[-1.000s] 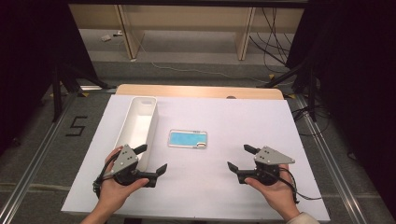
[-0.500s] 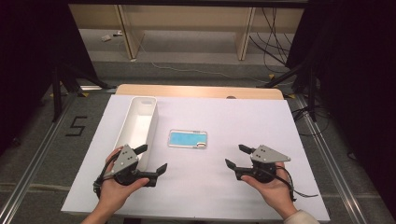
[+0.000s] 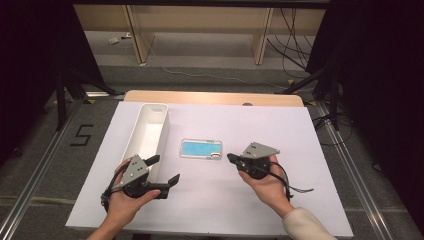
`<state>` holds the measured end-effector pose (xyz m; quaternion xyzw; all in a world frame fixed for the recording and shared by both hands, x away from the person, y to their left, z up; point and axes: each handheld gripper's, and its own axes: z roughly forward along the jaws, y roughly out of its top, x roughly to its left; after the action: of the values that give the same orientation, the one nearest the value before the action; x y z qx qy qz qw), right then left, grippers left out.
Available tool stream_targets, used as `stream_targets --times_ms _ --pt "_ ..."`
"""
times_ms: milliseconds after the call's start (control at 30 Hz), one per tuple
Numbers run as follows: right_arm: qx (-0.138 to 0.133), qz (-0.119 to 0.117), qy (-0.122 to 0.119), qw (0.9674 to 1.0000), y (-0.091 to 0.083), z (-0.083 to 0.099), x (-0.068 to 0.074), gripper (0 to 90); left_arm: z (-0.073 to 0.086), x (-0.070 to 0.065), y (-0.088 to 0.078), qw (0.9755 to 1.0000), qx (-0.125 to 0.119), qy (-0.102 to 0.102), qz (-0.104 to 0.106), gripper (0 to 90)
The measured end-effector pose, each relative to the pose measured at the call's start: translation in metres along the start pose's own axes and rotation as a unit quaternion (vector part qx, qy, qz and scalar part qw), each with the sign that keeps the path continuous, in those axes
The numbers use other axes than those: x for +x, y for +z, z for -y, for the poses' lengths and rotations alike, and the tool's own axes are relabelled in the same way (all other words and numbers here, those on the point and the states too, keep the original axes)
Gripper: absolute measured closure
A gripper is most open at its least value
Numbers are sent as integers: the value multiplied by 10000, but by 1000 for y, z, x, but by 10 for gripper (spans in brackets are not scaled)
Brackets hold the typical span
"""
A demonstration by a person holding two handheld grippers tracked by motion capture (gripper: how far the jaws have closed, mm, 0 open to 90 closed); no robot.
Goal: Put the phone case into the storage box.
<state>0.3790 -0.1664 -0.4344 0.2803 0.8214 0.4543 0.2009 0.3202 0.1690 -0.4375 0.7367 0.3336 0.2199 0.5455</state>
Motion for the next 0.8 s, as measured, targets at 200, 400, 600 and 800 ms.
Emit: stream_targets --times_ms 200,400,600,800 --pt "267 -374 77 9989 54 -23 8 900 0 1 0 10000 -24 21 39 98" --pt "497 -388 93 9980 84 -33 13 900 0 0 -2 10000 -5 53 21 102" --pt "903 -291 191 9953 117 -34 19 900 1 0 -3 10000 -30 20 32 106" --pt "1117 -161 244 9933 121 -29 13 900 1 0 -3 10000 -5 15 8 108"
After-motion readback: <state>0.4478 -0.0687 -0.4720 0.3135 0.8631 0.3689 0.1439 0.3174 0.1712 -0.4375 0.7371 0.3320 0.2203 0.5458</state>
